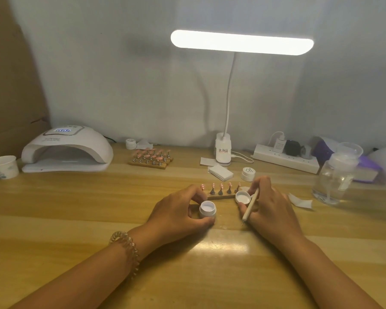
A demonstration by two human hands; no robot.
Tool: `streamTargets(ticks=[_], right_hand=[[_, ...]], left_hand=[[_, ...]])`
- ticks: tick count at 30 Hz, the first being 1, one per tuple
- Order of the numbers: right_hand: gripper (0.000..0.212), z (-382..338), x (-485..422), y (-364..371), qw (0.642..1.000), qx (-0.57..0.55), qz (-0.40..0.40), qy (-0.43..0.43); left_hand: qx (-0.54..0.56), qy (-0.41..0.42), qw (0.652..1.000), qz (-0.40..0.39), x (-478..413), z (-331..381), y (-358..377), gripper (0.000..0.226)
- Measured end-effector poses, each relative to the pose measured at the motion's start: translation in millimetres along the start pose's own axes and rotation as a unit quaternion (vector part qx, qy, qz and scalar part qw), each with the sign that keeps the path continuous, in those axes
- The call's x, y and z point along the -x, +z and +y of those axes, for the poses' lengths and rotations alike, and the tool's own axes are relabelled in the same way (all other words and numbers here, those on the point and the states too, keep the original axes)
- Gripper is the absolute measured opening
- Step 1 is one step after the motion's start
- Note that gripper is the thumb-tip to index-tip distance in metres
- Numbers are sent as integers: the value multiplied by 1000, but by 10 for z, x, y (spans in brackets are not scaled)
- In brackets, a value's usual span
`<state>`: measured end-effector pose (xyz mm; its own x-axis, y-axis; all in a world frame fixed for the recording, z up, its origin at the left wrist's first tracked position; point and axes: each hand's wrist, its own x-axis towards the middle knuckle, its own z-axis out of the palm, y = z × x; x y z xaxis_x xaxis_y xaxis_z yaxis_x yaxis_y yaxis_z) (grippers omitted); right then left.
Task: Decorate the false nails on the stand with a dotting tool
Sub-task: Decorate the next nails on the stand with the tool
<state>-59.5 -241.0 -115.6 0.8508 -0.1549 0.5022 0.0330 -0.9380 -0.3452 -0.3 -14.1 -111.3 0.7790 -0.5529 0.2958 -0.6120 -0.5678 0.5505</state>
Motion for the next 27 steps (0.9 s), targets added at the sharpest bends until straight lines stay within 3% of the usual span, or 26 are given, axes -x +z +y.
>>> streamTargets(ticks=[9,15,21,27], right_hand=[[56,-384,139,62,990,59,8,-129],[62,-366,163,48,987,-55,9,-151],[59,-391,152,67,980,-134,-11,-150],[57,-407,141,65,974,-186,-27,-127]], left_hand=[[44,33,998,9,8,-6,11,29],[48,43,998,10,3,-7,7,35],[59,38,997,30,26,32,-8,59],[98,26,994,40,26,36,4,56]])
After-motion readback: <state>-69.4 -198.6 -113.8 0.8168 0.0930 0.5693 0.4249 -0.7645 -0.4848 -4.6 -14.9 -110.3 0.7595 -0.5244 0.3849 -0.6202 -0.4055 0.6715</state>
